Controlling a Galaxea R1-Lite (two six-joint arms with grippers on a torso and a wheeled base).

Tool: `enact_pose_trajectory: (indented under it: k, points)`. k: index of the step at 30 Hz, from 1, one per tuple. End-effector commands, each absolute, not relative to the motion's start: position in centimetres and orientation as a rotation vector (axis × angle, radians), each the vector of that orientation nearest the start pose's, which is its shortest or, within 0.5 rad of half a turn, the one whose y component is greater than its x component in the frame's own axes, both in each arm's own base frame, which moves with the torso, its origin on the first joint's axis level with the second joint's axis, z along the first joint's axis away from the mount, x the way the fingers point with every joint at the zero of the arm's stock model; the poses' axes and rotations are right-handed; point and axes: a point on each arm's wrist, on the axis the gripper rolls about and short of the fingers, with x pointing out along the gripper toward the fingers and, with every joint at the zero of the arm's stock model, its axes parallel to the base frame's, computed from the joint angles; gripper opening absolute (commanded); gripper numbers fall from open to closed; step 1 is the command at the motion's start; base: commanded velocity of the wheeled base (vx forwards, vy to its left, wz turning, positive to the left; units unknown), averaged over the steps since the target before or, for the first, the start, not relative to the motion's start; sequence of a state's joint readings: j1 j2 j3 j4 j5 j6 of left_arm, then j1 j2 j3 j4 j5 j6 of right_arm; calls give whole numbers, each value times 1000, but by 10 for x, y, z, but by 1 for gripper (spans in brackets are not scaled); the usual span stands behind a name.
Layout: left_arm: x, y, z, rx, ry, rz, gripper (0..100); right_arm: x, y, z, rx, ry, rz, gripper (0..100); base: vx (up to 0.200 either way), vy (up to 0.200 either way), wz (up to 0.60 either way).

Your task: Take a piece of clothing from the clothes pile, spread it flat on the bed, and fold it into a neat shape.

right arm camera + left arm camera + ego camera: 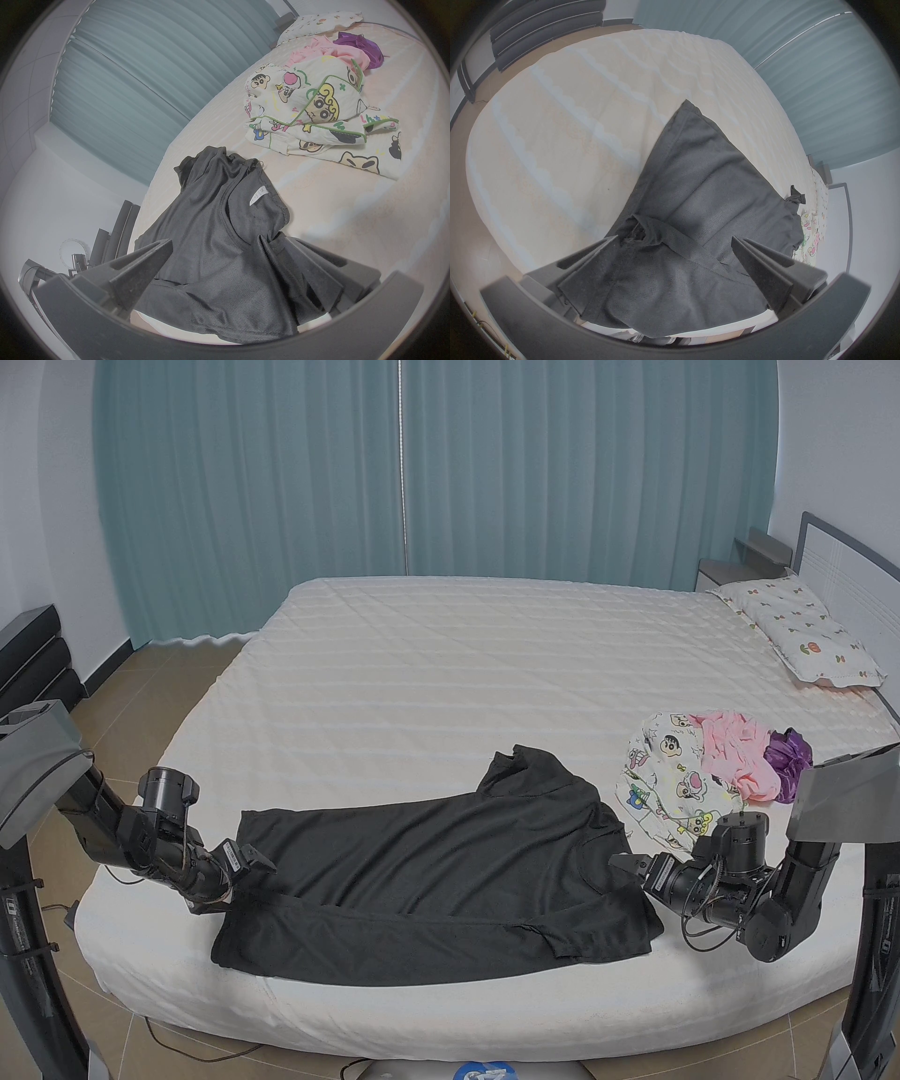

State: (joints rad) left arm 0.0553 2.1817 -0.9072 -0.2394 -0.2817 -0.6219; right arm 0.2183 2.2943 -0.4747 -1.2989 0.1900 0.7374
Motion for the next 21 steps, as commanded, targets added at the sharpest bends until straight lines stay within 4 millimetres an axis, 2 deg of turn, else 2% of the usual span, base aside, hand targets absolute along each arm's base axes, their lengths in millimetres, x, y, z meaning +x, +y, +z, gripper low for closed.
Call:
enact_pose_trajectory:
  k: [1, 2, 11, 15, 21]
  points:
    - [349, 9, 6, -727, 1080, 125, 100, 309, 73, -15, 703, 649, 187, 100, 0, 0, 0]
    - [348, 9, 5, -719, 1082, 130, 0, 309, 73, -15, 703, 649, 187, 100, 0, 0, 0]
    - [345, 8, 3, -695, 1091, 179, 0, 308, 73, -14, 702, 647, 187, 100, 0, 0, 0]
    - [337, 11, -1, -661, 1097, 255, 0, 309, 73, -10, 704, 612, 200, 100, 0, 0, 0]
    - [333, 14, 2, -678, 1089, 283, 0, 308, 74, -7, 703, 571, 223, 100, 0, 0, 0]
